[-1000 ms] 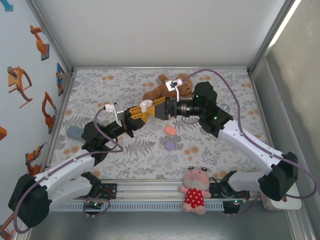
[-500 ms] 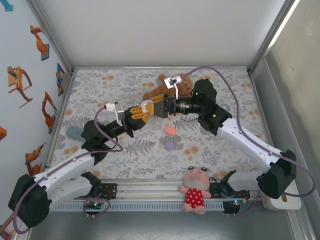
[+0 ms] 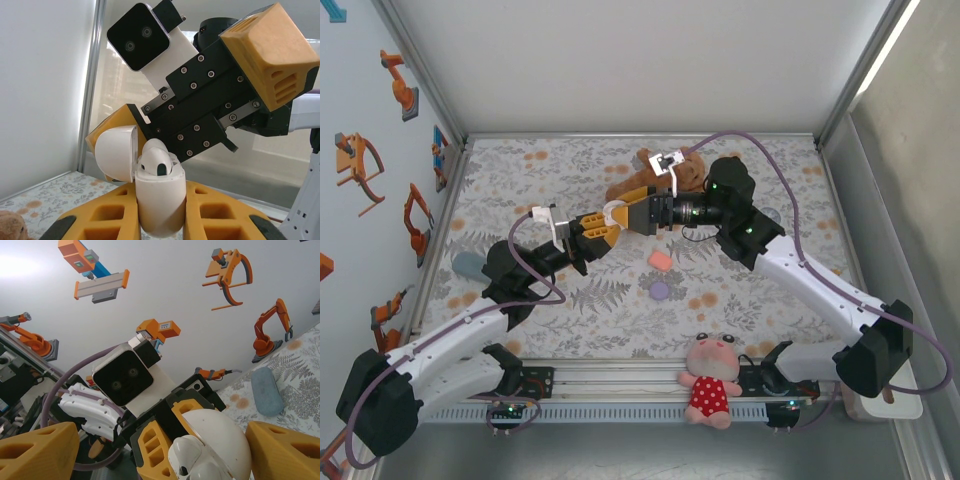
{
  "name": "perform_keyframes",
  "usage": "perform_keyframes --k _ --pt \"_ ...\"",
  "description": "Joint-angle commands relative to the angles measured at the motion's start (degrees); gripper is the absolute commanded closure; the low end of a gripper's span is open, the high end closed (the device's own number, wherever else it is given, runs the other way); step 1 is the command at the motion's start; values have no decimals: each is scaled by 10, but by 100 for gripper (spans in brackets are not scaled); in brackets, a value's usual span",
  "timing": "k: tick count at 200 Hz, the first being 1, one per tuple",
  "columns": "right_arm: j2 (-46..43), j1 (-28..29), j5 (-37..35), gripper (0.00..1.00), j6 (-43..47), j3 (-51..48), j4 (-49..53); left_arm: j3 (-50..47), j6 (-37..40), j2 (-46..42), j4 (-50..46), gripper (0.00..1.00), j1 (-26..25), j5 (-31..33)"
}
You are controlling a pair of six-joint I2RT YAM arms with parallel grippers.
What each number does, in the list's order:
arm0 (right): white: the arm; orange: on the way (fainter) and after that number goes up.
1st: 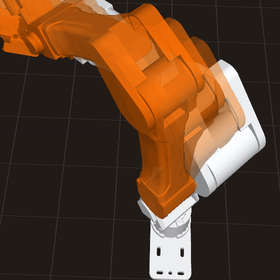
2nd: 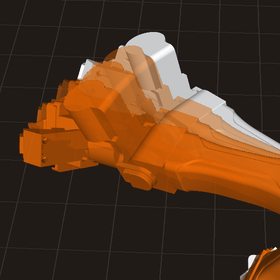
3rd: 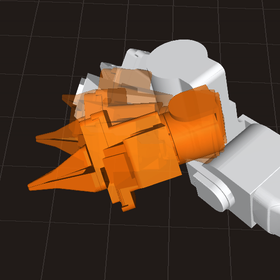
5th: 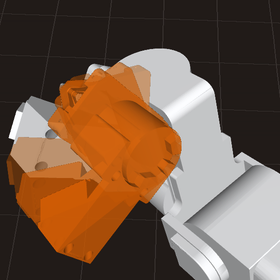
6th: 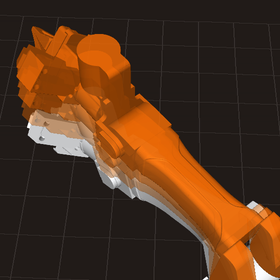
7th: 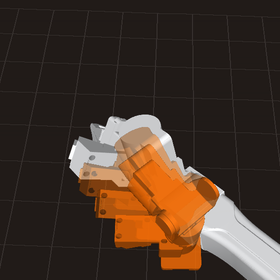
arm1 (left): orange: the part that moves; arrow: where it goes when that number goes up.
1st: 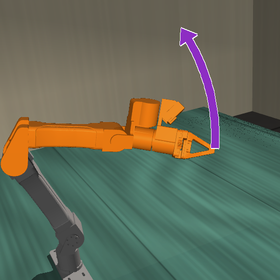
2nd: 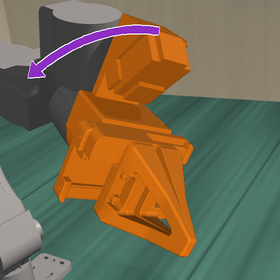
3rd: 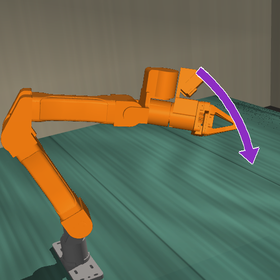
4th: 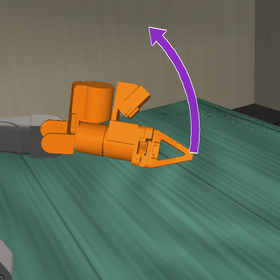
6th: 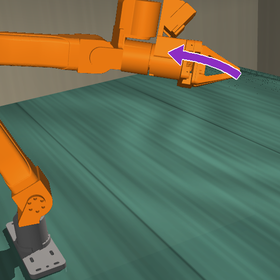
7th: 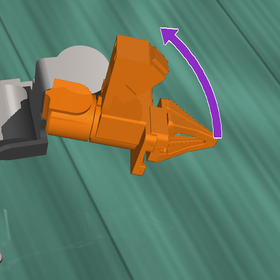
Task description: Insert wireless bluetooth earbuds into charging case
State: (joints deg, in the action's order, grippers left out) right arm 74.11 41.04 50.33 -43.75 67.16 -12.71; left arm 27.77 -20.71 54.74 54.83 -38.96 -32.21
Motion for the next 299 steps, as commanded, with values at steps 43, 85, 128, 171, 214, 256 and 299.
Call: perform_keyframes --k 43,85,128,171,214,256,299 --pt "-32 4 9 16 19 21 9 13 8 -9 -10 100 2 11" --pt "-44 4 6 15 24 15 18 14 8 -8 -10 100 2 13" --pt "-52 4 -17 15 60 21 70 13 7 -10 -10 100 2 13" --pt "-75 4 -65 15 124 28 135 14 5 -13 -19 100 2 13" --pt "-92 4 -113 15 166 21 175 14 6 -24 -36 100 2 13" --pt "-122 4 -165 14 206 -15 178 10 6 -48 -82 100 0 11" --pt "-152 4 -240 12 240 -39 211 -13 4 -97 -159 100 -5 35"
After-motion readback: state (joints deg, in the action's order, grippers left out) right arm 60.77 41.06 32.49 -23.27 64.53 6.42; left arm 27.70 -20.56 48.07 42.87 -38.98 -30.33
